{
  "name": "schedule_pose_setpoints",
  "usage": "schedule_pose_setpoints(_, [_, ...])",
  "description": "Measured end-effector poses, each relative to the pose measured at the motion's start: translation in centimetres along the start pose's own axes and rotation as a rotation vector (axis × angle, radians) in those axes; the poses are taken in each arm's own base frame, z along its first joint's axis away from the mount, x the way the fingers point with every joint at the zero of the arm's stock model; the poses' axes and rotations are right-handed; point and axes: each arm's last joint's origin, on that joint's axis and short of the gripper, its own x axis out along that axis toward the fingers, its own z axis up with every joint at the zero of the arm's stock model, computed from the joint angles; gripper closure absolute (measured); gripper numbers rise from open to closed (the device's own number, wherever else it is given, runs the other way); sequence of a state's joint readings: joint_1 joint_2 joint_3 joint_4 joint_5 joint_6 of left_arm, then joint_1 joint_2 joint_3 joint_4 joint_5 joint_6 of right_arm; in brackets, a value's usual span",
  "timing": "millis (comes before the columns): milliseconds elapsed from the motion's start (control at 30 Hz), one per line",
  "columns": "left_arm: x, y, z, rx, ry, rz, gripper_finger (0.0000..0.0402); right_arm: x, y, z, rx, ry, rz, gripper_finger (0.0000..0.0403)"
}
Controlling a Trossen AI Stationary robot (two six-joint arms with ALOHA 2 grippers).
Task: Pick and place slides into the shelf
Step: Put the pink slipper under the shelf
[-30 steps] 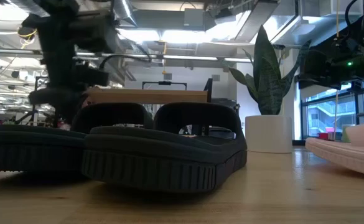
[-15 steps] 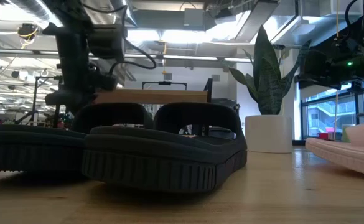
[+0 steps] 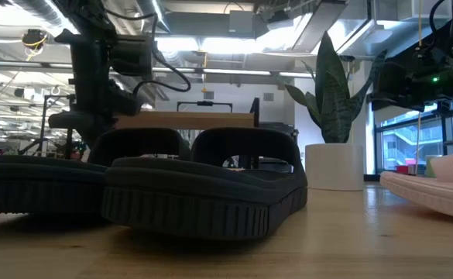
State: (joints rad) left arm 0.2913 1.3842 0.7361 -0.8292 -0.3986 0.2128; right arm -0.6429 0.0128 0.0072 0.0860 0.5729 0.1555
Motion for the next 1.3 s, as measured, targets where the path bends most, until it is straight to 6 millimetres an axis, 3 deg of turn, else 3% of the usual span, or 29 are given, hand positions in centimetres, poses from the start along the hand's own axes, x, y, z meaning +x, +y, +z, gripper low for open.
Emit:
schedule_pose_setpoints(700, [-0.4, -1.4, -0.7, -0.091, 0.078, -0.024, 0.0401, 0.0, 0.0, 0.0, 0.073, 0.0, 0.0, 0.0203])
schedule_pose_setpoints(1300, [-0.3, -1.2, 0.0, 0.003, 0.009, 0.044, 0.0401, 0.0, 0.0, 0.0, 0.076, 0.0, 0.0, 0.0203])
